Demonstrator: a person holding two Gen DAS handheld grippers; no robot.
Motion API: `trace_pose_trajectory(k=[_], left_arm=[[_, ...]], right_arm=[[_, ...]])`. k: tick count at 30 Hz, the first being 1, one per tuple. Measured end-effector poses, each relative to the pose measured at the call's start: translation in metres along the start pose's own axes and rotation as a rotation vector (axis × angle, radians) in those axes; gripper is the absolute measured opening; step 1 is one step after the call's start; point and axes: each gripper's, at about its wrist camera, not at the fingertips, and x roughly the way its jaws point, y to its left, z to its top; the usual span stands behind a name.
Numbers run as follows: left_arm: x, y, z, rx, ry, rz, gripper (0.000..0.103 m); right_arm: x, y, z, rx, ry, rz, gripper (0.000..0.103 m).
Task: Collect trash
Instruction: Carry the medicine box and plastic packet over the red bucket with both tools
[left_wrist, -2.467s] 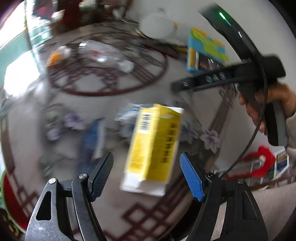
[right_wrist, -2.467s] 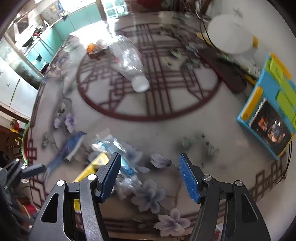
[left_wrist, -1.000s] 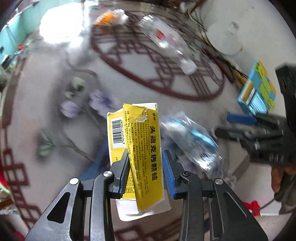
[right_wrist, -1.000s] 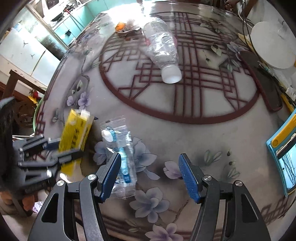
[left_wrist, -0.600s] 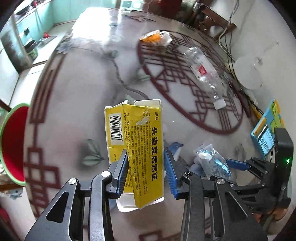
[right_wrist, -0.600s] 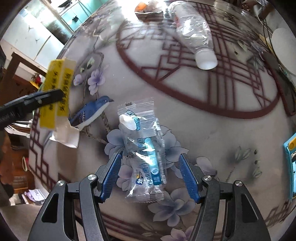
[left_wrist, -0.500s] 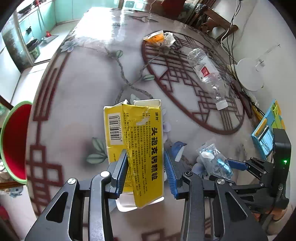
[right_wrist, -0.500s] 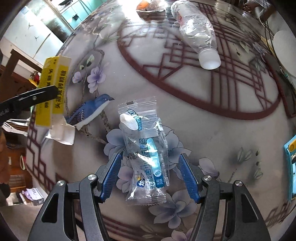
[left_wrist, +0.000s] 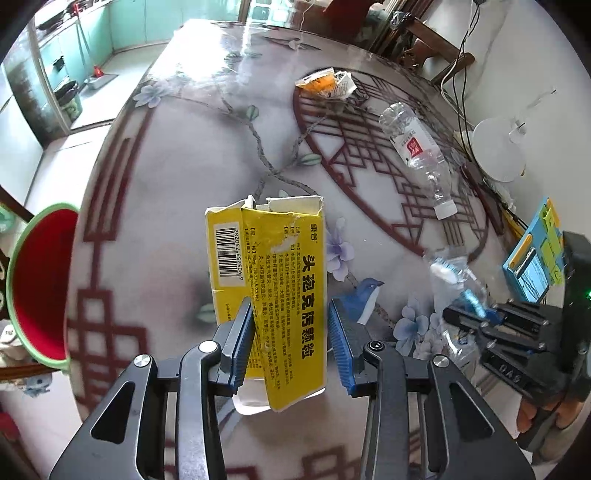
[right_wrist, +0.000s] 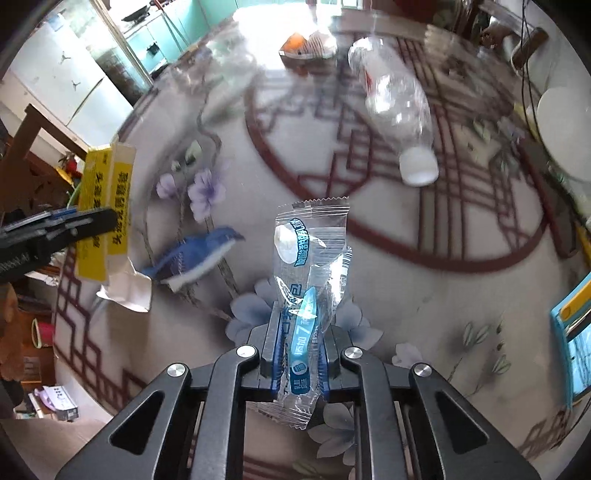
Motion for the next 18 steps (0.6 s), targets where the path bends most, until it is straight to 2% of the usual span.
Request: trace_pose_trajectory(k=[7,9,18], left_arm=[[-0.008,0.016,-0.003,-0.013,-0.01,0.004,0.036],[-0.011,0.022,-0.004,-0.017,-0.014,0.006,0.036],[-0.024,0.056,-0.01,-0.052,-0.03,0.009,0.036]], right_arm=[[-0.017,0.02,0.029,-0.015,-0.062,0.006,0.012],[-0.023,0.026,0.022,-0.026,-0.074,0.008,0.012],[-0.029,0.064,0.037,-0.074,-0.106,0.011,0.012]])
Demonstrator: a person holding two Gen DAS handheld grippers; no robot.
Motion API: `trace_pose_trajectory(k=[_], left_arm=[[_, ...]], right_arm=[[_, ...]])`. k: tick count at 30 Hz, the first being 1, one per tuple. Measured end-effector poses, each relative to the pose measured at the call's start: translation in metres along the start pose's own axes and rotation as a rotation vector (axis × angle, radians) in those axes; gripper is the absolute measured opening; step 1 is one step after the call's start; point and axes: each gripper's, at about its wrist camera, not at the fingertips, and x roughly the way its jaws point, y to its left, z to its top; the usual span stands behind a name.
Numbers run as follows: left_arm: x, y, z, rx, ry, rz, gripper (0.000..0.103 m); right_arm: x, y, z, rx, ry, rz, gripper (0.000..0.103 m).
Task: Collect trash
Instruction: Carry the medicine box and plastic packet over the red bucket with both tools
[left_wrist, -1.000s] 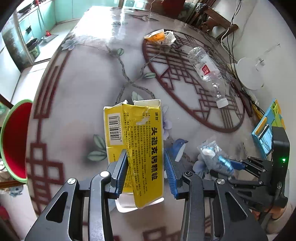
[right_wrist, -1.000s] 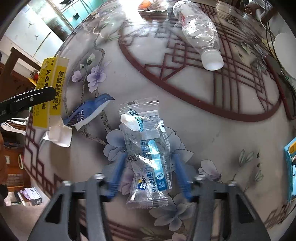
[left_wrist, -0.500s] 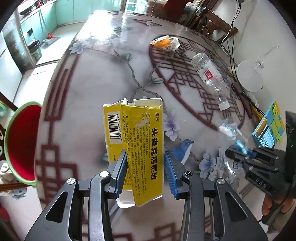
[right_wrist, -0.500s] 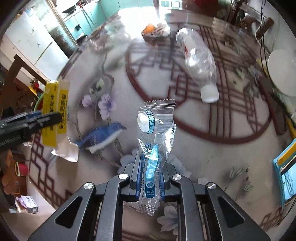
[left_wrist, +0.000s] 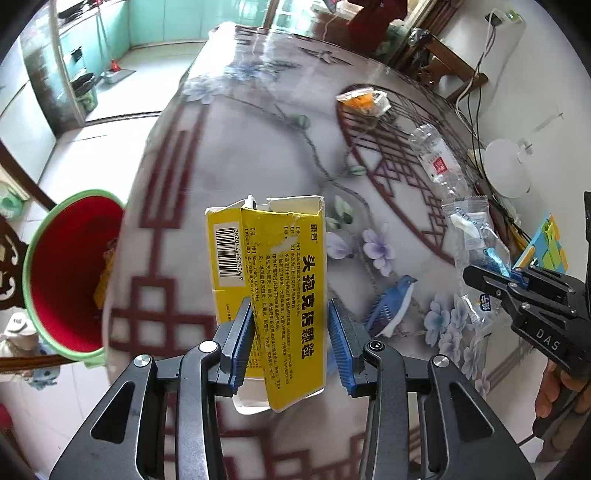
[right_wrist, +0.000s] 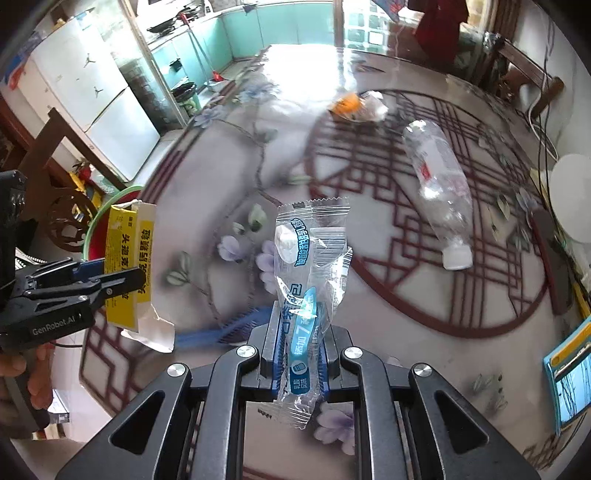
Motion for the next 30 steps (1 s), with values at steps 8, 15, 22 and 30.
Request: trace_pose_trajectory(k=[8,15,22,30], left_arm=[[-0.01,0.037,-0.004,-0.039,-0.006,0.01,0.036],[-0.02,0.067,-0.002,-0.061,-0.022,0.012,0.036],[-0.03,0.099,-0.002,-0.076,-0.037,0.016,0.036],[-0.038,0.141,-0.006,-0.114,-0.047,0.029,0.036]], right_arm=[[-0.001,0.035,0.015,-0.029,-0.022,-0.002,0.012],[-0.001,0.063,0.024,-0.049,-0.033,-0.005,0.013],[0.002,0.098,0.035,-0.073,-0.043,-0.003,0.013],[0.011,0.144,0.047,-0.117,-0.042,0.005,0.012]])
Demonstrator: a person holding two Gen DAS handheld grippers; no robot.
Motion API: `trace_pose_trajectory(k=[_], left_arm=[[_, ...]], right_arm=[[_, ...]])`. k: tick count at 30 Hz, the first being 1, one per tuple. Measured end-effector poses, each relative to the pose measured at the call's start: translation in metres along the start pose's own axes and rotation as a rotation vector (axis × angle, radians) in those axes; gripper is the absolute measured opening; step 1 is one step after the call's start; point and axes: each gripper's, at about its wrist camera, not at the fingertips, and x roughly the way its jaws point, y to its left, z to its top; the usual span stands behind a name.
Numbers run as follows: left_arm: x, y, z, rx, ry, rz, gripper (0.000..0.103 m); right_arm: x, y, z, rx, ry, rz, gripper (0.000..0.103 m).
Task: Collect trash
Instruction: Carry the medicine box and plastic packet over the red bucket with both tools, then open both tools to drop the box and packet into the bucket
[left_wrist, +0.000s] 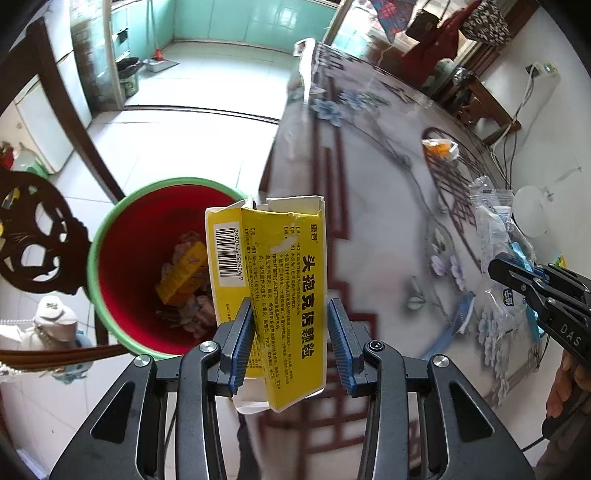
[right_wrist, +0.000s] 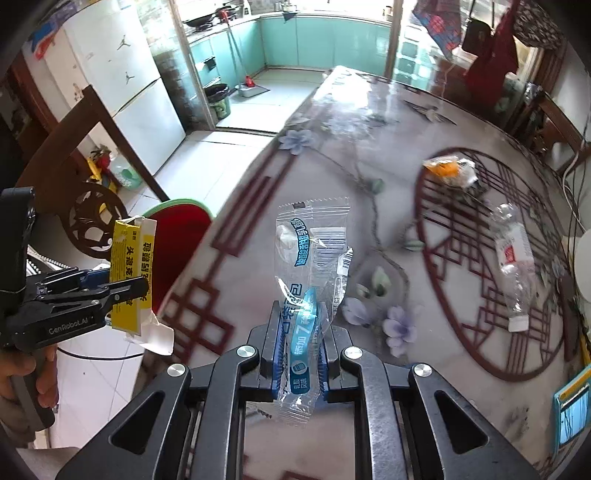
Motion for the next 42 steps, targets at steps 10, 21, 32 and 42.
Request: trace_pose_trajectory(k=[10,21,32,42], left_arm=[[-0.005,0.047,0.003,-0.061,-0.01,0.018,0.036],[-0.006,0.08,0.011,-0.103,-0.024,0.041,0.036],[0.003,0.101,0.027,-0.089,-0.025,0.089,0.036],[0.008,0.107,0.032,-0.077,-0.02,0.117,0.036]], right_arm=[[0.011,0.049,0.022,-0.063,-0.004,0.019,0.013],[0.024,0.087,0.044,-0.112,-0.005,0.054,0.013],[0.047,0.12,0.065,-0.128,0.003,0.147,0.013],[0.077,0.139,0.068,-0.119,0.051,0.224,0.013]])
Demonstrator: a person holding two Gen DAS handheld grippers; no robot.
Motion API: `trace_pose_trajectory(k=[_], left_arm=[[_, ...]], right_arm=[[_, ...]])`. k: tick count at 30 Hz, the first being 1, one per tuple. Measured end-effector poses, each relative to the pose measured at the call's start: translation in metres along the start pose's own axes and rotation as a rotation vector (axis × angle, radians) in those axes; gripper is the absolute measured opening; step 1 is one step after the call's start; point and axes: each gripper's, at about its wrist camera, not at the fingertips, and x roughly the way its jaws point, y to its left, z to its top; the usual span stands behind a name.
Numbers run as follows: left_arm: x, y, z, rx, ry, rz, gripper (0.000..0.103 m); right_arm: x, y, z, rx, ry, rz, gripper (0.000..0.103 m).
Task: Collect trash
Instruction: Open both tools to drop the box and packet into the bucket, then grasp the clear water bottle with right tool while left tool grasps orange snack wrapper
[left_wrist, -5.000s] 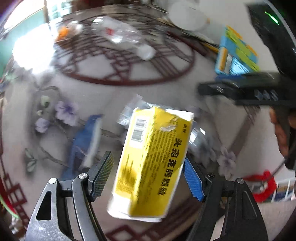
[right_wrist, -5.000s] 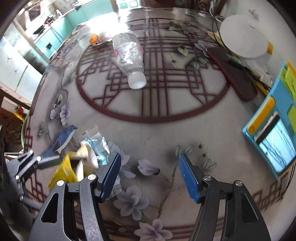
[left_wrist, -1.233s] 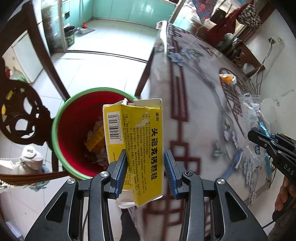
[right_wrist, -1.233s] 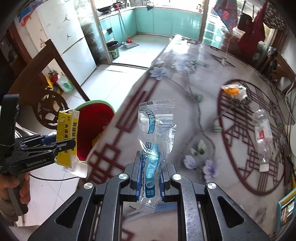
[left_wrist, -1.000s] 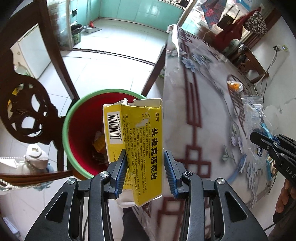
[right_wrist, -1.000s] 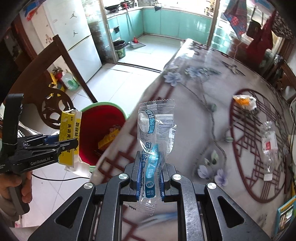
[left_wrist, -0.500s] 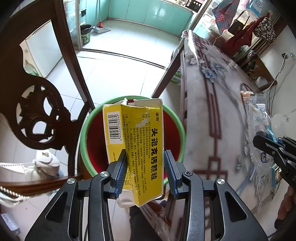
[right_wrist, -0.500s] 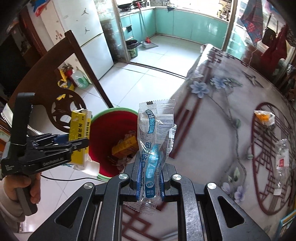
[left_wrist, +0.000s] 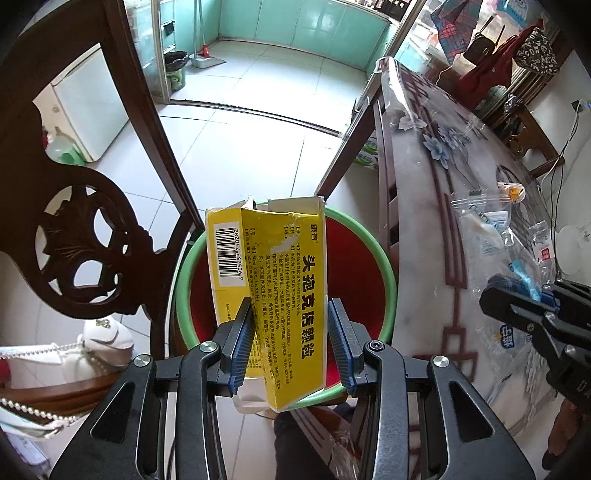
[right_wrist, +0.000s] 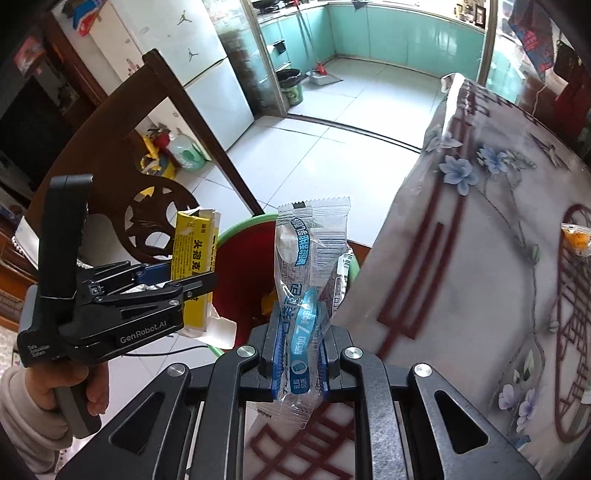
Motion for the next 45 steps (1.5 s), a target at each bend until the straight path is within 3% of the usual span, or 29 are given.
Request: trace_pose_trajectory(k=[4,5,6,8,11,18,21,25,30,33,36,38,40,42,45], left_arm=[[0.0,0.002,0.001,-0.001,-0.003,0.009,0.038],[-0.001,0.002,0.001,0.001,-0.011,0.016,0.043],[-0.002,0.002,0.001,0.001,-0.017,0.02,0.056],[-0.008,0.002,0.001,-0.005,-0.05,0.018,0.071],[-0.014,0.003,0.002,-0.013,-0.069,0.009,0.071],[-0.028,-0.011,0.001,-0.002,-0.094,0.002,0.071],[-0.038,-0.028,-0.003,0.034,-0.111,-0.007,0.071],[-0.046,-0.054,-0.01,0.055,-0.109,-0.052,0.071],[-0.057,-0.099,-0.021,0.11,-0.116,-0.09,0.071],[-0.064,-0.127,-0.025,0.137,-0.13,-0.103,0.071],[-0.07,-0.163,-0.021,0.138,-0.15,-0.138,0.071],[-0.069,-0.192,-0.015,0.151,-0.166,-0.156,0.075],[-0.059,-0.225,-0.007,0.193,-0.177,-0.142,0.077],[-0.047,-0.26,0.002,0.238,-0.186,-0.133,0.077],[-0.03,-0.305,0.016,0.293,-0.226,-0.133,0.077]], right_arm=[[0.003,0.004,0.003,-0.014,-0.004,0.007,0.013],[0.003,0.004,0.003,-0.015,0.0,0.009,0.016],[0.004,0.004,0.004,-0.013,0.003,0.009,0.021],[0.004,0.004,0.003,-0.007,-0.003,0.015,0.025],[0.001,0.003,0.002,-0.006,-0.01,0.027,0.031],[-0.017,-0.008,-0.006,0.006,-0.046,-0.009,0.031],[-0.036,-0.038,-0.016,0.064,-0.076,-0.063,0.032],[-0.073,-0.114,-0.043,0.202,-0.118,-0.193,0.033],[-0.116,-0.222,-0.079,0.318,-0.122,-0.423,0.051],[-0.132,-0.283,-0.094,0.371,-0.102,-0.503,0.053],[-0.136,-0.337,-0.102,0.398,-0.079,-0.525,0.055],[-0.129,-0.367,-0.103,0.405,-0.056,-0.476,0.055],[-0.116,-0.388,-0.104,0.402,-0.03,-0.434,0.055],[-0.105,-0.398,-0.106,0.37,-0.03,-0.471,0.066],[-0.096,-0.415,-0.104,0.327,-0.025,-0.426,0.067]])
